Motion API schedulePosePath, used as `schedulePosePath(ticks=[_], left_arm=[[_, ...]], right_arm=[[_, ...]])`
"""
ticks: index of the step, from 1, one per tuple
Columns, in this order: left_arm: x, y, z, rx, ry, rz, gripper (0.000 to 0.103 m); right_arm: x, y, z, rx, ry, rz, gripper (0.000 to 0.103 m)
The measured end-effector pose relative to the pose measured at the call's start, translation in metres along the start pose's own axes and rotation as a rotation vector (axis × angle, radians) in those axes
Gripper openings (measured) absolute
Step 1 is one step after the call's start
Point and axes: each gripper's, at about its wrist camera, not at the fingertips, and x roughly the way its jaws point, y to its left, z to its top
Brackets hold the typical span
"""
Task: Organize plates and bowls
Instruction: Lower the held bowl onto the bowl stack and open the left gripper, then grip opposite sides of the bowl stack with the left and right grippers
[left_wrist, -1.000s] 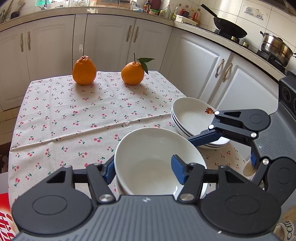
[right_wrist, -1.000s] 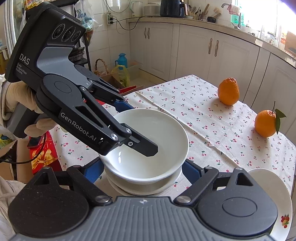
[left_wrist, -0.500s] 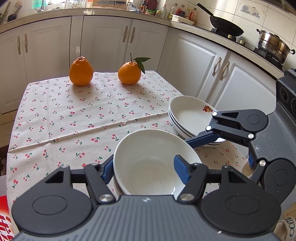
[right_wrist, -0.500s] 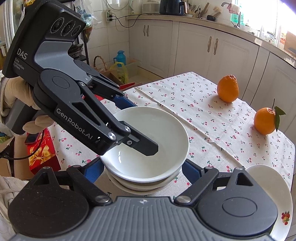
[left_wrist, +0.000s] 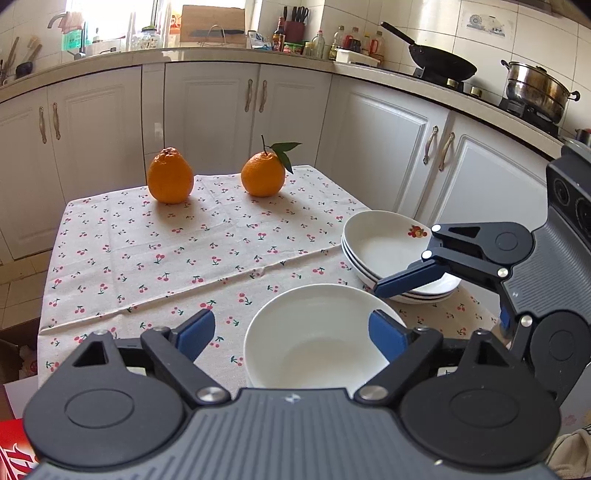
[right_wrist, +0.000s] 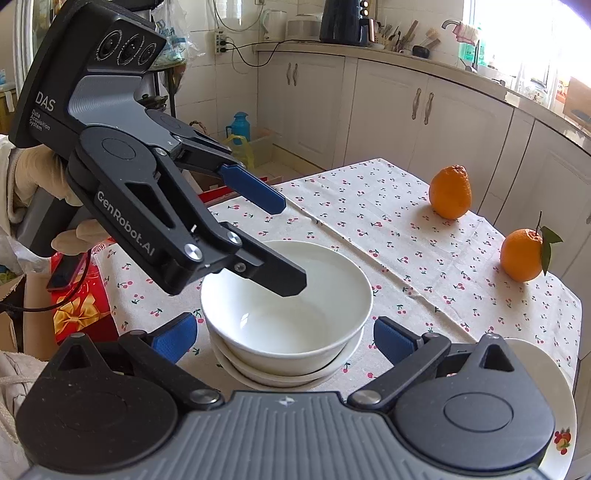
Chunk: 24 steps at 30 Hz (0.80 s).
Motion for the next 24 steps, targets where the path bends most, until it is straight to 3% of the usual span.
schedulePosePath(ticks=[7,16,24], left_arm=[[-0.019,0.006,-0.008,0.009,-0.031,0.042,0.098],[-0.043,-0.001,-0.031,0.116,-0.082,0.084,0.099],[-0.033,-0.009,-0.052,0.148,0.022,0.014,0.1]], right_arm=[[-0.014,0.006,0.002,-0.026,-0.06,0.027,0.103],[-0.012,0.011,-0.005,-0.028,-0.028,0.037,0.103],[-0.01,0.009,-0.019,-0.009,0.006,0.016,0.103]])
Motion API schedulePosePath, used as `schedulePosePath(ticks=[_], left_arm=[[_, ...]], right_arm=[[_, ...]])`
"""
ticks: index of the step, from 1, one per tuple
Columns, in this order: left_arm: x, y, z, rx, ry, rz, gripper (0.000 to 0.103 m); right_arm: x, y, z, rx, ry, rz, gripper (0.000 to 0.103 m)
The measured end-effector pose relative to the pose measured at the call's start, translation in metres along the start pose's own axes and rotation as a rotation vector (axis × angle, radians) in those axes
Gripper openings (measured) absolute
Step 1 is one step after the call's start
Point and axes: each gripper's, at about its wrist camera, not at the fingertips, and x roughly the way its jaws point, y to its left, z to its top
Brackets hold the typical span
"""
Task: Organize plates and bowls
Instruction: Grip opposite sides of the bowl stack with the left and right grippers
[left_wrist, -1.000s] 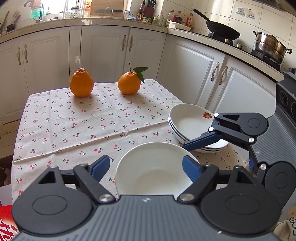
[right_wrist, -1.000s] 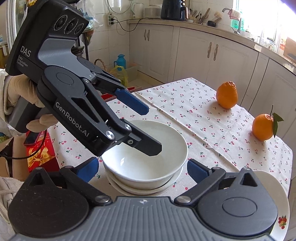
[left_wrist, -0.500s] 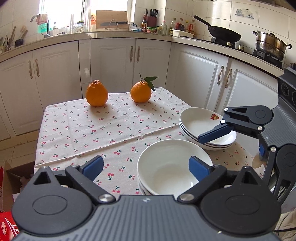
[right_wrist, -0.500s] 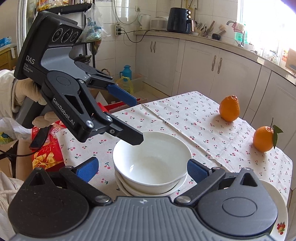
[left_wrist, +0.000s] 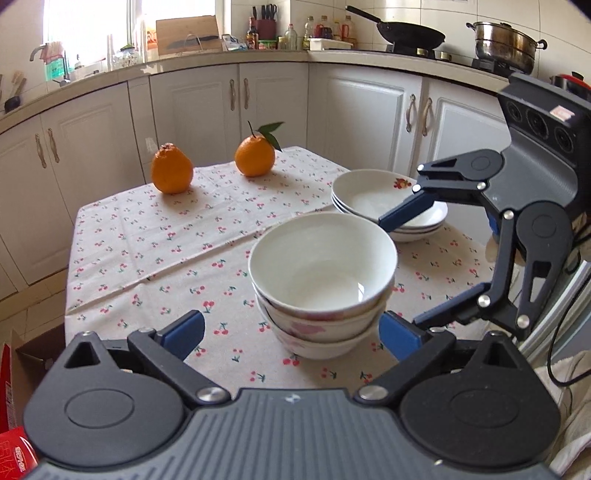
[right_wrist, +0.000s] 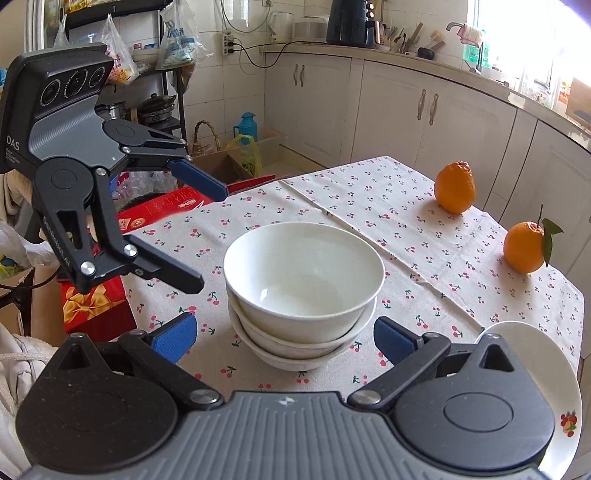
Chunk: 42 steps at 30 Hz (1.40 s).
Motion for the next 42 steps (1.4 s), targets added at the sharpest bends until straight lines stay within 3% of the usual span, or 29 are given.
schedulePosePath(ticks=[11,23,42], left_arm=[[0.048,-0.001,-0.022,0.045,0.104,-0.038,0.1],[0.072,0.006,-0.024,0.096,0.14,-0.061,0.098],[0.082,0.016,-0.01,0.242,0.143,-0.281,0.088]], right_arm=[[0.027,-0.012,-0.017,-0.01,0.078,-0.053,0.103],[0.053,-0.015,-0.024,-0.082,0.108,-0.054,0.103],[0.061,-0.022,-0.003,-0.235,0.148,0.132,0.101]])
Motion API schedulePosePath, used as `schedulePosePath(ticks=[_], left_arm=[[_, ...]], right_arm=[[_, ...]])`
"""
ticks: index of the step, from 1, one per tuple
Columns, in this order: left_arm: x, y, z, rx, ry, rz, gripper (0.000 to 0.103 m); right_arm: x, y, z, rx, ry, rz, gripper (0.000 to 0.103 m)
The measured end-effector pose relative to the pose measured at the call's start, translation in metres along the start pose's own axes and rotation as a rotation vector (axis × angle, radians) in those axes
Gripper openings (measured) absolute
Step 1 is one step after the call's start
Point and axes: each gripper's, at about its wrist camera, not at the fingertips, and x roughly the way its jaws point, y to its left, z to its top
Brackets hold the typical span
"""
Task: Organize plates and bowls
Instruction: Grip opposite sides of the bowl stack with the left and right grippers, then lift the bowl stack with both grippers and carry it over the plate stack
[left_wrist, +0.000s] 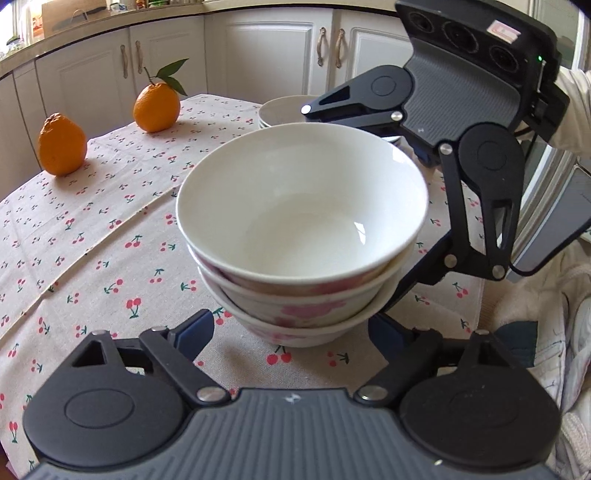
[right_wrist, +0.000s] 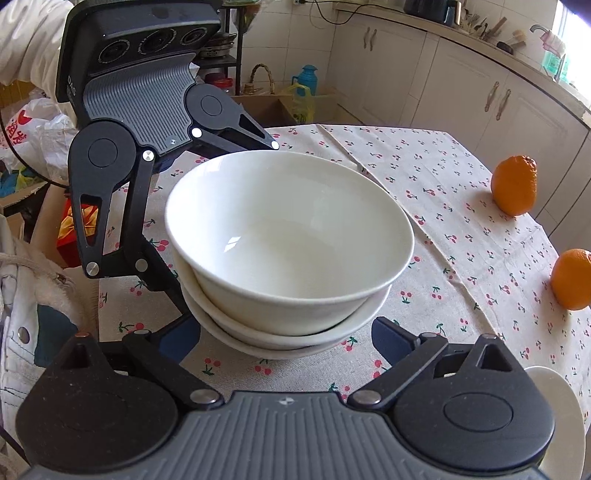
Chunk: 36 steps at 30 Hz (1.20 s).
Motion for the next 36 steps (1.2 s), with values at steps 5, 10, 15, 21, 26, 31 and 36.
schedulePosePath(ticks=[5,10,15,21,26,31,36], left_arm=[[0.0,0.004,0.004,0.04,0.007,-0.043,0.087],[0.003,0.008,0.01,0.063,0.031,-0.07,0.087],[0.005,0.011,0.012,0.062,0.043,-0.097,0.087],[0.007,0.013,0.013,0.078,0.047,-0.118,0.085],[0.006,0.014,0.014,0.083,0.046,-0.129,0.084],[0.006,0.014,0.013,0.085,0.041,-0.129,0.084],[0.005,0.012,0.014,0.084,0.044,-0.125,0.084]], right_arm=[[0.001,-0.004,0.002,-0.017,0.024,0.039,0.099],[0.002,-0.009,0.004,-0.031,0.046,0.065,0.095],[0.002,-0.012,0.005,-0.037,0.05,0.09,0.093],[0.006,-0.016,0.006,-0.043,0.054,0.118,0.092],[0.007,-0.019,0.007,-0.034,0.056,0.15,0.087],[0.007,-0.018,0.008,-0.027,0.06,0.151,0.087],[0.006,-0.017,0.009,-0.022,0.062,0.148,0.087]])
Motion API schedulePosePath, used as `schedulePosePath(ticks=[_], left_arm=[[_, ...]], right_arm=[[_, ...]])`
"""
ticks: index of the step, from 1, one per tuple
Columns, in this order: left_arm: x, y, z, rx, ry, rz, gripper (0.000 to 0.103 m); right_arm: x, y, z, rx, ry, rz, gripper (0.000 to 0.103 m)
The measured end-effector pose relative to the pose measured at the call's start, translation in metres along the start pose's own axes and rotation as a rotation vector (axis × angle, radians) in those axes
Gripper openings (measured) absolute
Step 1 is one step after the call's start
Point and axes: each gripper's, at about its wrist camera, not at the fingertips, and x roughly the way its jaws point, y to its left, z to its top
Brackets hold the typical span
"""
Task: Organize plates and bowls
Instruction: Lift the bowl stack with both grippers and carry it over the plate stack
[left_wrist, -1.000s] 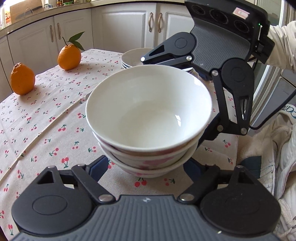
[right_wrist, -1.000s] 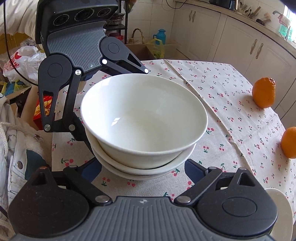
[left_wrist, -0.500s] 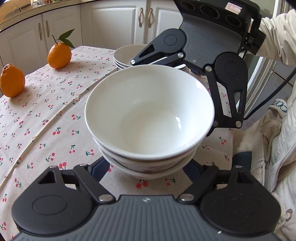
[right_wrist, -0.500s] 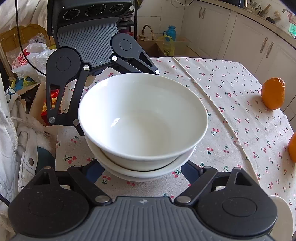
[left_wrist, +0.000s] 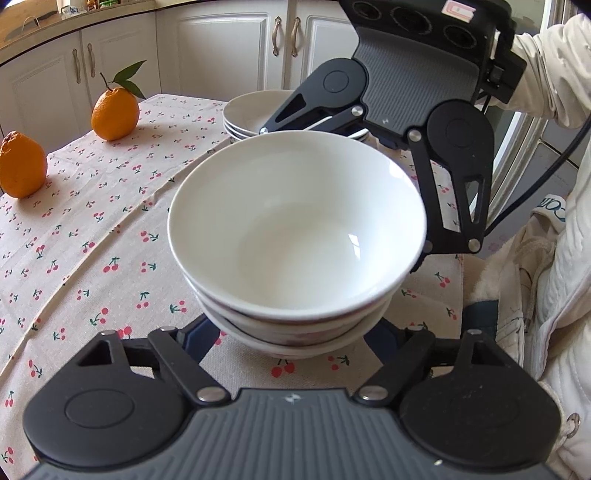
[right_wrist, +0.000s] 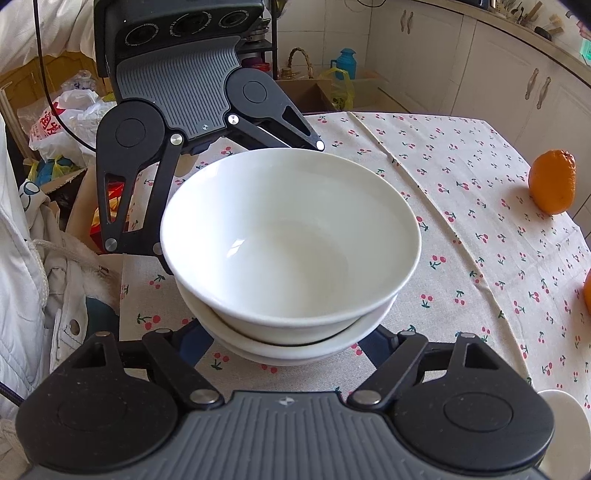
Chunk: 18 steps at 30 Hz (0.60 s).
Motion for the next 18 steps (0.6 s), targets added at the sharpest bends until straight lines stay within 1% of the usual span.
schedulePosePath(ticks=[5,10,18], left_arm=[[-0.001,-0.002,0.003,0.003,0.002,0.006,0.084],[-0.004,-0.006,0.013,0.017,-0.006,0.024,0.084],[0.0,-0.012,0.045,0.05,-0.033,0.04,0.084]], right_arm=[[-0.003,-0.001,-0.001,0.003,-0.006,0.004,0.087],[-0.014,-0.004,-0.003,0.004,-0.018,-0.005,0.087],[-0.045,-0.013,-0.012,-0.004,-0.039,-0.053,0.087]])
